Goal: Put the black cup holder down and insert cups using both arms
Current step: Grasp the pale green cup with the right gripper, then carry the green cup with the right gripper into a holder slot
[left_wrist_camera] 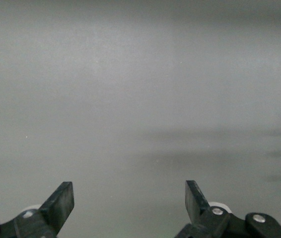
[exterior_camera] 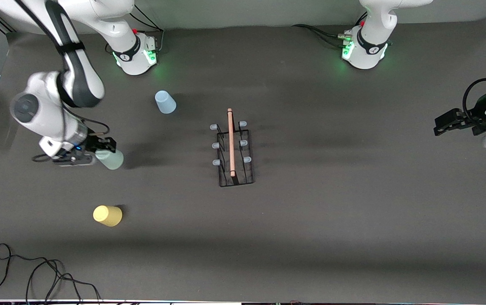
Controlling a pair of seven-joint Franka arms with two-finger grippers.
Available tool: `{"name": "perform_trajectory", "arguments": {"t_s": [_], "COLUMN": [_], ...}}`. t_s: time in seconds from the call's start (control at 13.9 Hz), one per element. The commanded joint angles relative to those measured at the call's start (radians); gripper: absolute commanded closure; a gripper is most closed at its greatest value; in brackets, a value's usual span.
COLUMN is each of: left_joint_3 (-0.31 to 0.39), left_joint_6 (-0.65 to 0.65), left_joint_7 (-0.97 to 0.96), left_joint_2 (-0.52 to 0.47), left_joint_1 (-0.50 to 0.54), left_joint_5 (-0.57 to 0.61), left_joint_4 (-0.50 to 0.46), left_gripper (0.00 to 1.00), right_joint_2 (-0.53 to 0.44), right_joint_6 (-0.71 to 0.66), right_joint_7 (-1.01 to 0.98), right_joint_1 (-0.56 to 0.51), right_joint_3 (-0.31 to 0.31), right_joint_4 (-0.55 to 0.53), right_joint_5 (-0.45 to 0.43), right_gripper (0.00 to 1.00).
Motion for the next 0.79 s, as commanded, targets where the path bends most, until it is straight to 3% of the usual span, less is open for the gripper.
{"name": "perform_trajectory", "arguments": {"t_s": [0.0, 0.22, 0.43, 0.72], "left_joint_3": [-0.006, -0.003, -0.001, -0.003], "left_joint_6": [-0.04, -0.045, -0.036, -0.03], "left_joint_7": [0.044, 0.093, 0.093, 0.092], "left_joint_2": [-0.009, -0.011, -0.011, -0.008], "left_joint_1": [0.017, 0.054, 0.071, 0.072], "left_joint_5": [0.008, 0.005, 0.003, 0.002], "left_joint_4": [0.013, 0.018, 0.018, 0.01], "left_gripper": [0.0, 0.0, 0.0, 0.0], "right_joint_2": [-0.074, -0.12, -0.094, 0.015], "right_joint_6": [-0.195, -0.284, -0.281, -0.277], "right_joint_7": [0.236, 0.688, 1.129, 1.407], "right_joint_1": [0.094, 0.306, 0.528, 0.644], "right_joint_3": [0.001, -0.001, 0.001, 0.001], "right_joint_4": [0.093, 0.128, 0.174, 0.305], "right_joint_5": [-0.002, 0.0, 0.016, 0.104], "right_gripper": [0.74, 0.77, 0.79, 0.8]}}
